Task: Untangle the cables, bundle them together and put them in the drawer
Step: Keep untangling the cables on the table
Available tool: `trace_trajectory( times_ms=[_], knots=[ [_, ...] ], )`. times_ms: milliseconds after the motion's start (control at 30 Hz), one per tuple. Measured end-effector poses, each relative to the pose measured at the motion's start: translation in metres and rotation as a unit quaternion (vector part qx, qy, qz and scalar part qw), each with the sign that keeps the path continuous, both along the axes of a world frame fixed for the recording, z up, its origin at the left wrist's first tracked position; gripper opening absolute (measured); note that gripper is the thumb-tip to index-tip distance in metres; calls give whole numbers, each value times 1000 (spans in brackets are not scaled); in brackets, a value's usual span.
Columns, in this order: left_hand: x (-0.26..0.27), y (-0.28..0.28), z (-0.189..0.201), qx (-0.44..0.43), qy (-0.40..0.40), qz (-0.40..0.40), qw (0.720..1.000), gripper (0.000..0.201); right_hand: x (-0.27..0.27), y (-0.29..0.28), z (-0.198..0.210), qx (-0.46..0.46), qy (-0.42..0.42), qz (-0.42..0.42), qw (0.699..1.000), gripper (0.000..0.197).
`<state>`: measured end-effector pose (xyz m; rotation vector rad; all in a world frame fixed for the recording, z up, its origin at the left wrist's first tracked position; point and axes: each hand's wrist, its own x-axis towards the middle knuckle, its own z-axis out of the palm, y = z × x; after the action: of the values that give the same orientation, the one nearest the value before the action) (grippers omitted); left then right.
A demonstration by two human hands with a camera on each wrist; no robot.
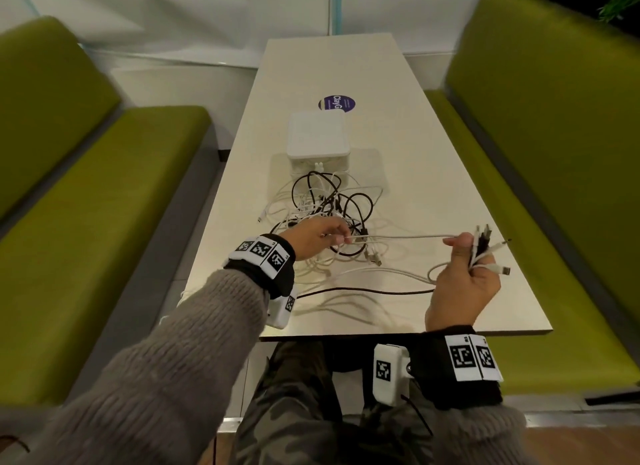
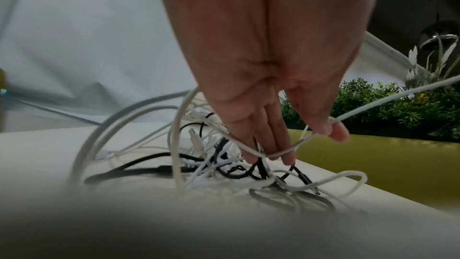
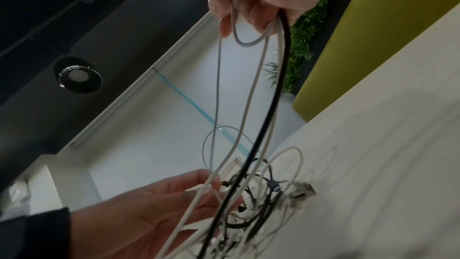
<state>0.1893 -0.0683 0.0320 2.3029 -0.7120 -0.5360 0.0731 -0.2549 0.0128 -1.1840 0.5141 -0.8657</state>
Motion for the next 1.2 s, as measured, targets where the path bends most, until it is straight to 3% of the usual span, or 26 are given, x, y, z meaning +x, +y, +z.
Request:
trace_trajectory(
  times_ms=[133, 333, 567, 733, 900, 1200],
  knots=[
    [1, 3, 2, -65, -11, 62, 996, 19, 3, -6, -4, -27, 48, 47, 997, 18],
    [-6, -10, 8, -175, 25, 75, 981, 11, 18, 16, -13, -72, 132, 136, 979, 33],
    [-12, -14, 3, -146, -16, 46, 988, 6, 43, 45, -8, -80, 169, 227, 956, 33],
    [-13, -14, -3, -106, -43, 50, 992, 8, 44, 49, -2, -71, 170, 194, 964, 18],
    [-9, -13, 1, -92, -45, 32, 994, 15, 32, 42, -6, -3, 149, 148, 978, 16],
    [4, -2, 3, 21, -84, 24, 996, 34, 13, 17, 13, 71, 70, 80, 992, 8]
  ],
)
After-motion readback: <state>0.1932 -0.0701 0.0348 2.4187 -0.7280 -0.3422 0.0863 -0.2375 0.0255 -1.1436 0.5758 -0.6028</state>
